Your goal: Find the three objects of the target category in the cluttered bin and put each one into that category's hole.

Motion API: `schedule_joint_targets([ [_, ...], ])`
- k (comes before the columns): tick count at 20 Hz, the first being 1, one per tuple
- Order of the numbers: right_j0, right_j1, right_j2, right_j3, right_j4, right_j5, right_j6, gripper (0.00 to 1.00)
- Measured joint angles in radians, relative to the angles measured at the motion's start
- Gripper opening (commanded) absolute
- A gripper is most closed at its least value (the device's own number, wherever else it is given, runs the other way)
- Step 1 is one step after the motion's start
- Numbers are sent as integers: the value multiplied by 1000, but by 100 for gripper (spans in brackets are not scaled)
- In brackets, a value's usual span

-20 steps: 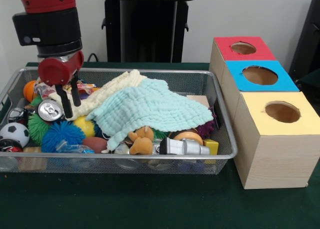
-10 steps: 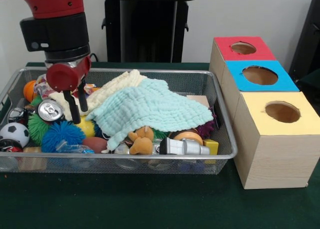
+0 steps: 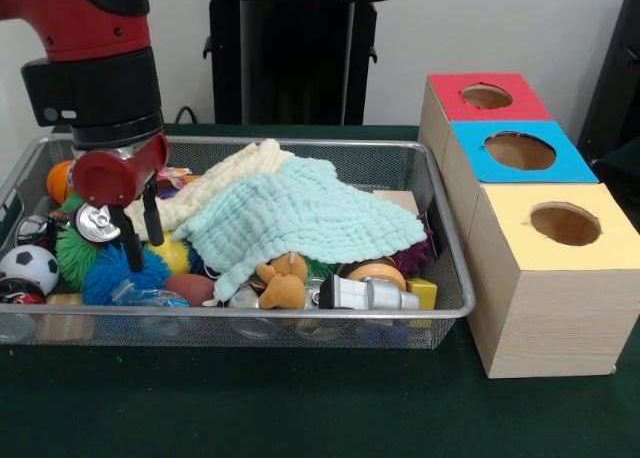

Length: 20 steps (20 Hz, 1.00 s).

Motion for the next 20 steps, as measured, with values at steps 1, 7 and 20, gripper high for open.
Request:
schedule_joint_targets([
  [1, 0, 1, 0, -2, 0, 0, 0, 100],
  [7, 0, 10, 0, -10, -8, 0, 0, 100],
  [20, 0, 48, 0, -10, -72, 0, 0, 100],
])
